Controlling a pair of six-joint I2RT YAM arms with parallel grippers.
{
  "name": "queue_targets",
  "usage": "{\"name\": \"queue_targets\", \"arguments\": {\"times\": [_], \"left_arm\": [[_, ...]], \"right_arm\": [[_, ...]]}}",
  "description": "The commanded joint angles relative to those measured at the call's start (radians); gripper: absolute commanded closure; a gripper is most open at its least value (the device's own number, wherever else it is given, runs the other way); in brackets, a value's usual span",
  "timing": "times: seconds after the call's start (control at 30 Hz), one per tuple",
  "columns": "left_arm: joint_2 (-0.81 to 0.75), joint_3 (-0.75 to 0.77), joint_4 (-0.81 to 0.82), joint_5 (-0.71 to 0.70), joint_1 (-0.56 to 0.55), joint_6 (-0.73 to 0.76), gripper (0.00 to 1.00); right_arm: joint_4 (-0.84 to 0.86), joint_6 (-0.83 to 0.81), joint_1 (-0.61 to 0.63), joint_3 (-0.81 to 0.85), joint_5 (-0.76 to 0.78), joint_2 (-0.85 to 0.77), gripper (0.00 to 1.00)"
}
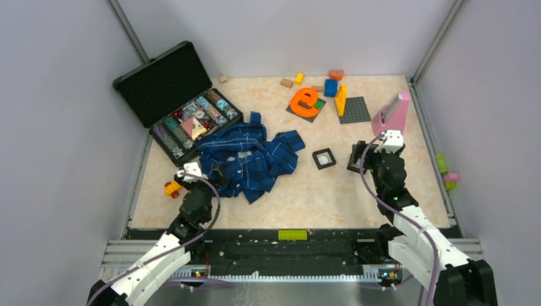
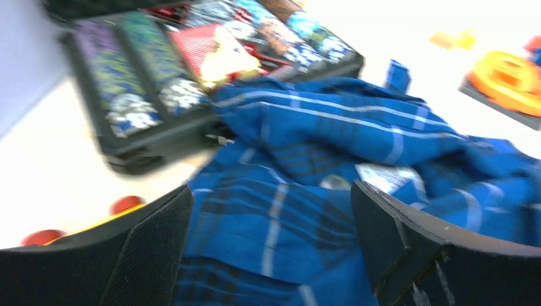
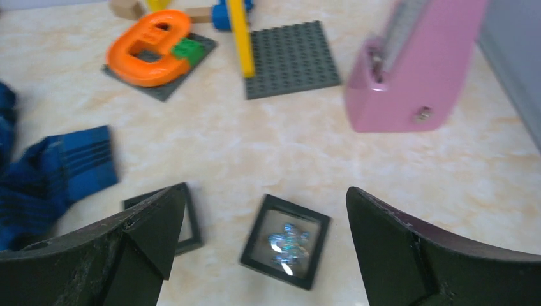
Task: Remove the brooch from the garment
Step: Reset both arms
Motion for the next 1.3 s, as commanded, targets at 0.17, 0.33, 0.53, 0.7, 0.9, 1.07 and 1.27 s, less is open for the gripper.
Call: {"name": "queue_targets", "arguments": {"times": [0.17, 0.33, 0.53, 0.7, 0.9, 1.07, 1.27], "left_arm": [[0.357, -0.124, 0.596, 0.194, 0.458, 0.013, 0.02], [0.616, -0.040, 0.754, 0.457, 0.654, 0.071, 0.09], [0.773, 0.070, 0.776, 0.521, 0.679, 0.138, 0.10], [0.887, 0.110, 0.832, 0.656, 0.699, 0.115, 0.13], [1.050, 0.187, 0.851, 0.782, 0.699, 0.164, 0.14], [1.047, 0.259, 0.711, 0.730, 0.688, 0.170, 0.06], [1.052, 0.254, 0.725, 0.732, 0.688, 0.170, 0.03]], "right_arm": [[0.417, -0.115, -0.168, -0.148, -0.031, 0.131, 0.01], [0.566, -0.075, -0.216, -0.169, -0.044, 0.278, 0.01], [0.692, -0.062, -0.255, -0.154, -0.048, 0.445, 0.01], [0.800, -0.088, -0.282, -0.157, -0.132, 0.521, 0.03], [0.936, -0.081, -0.282, -0.175, -0.107, 0.636, 0.02], [0.948, -0.088, -0.282, -0.178, -0.114, 0.649, 0.06], [0.947, -0.089, -0.283, -0.179, -0.118, 0.647, 0.01]]}}
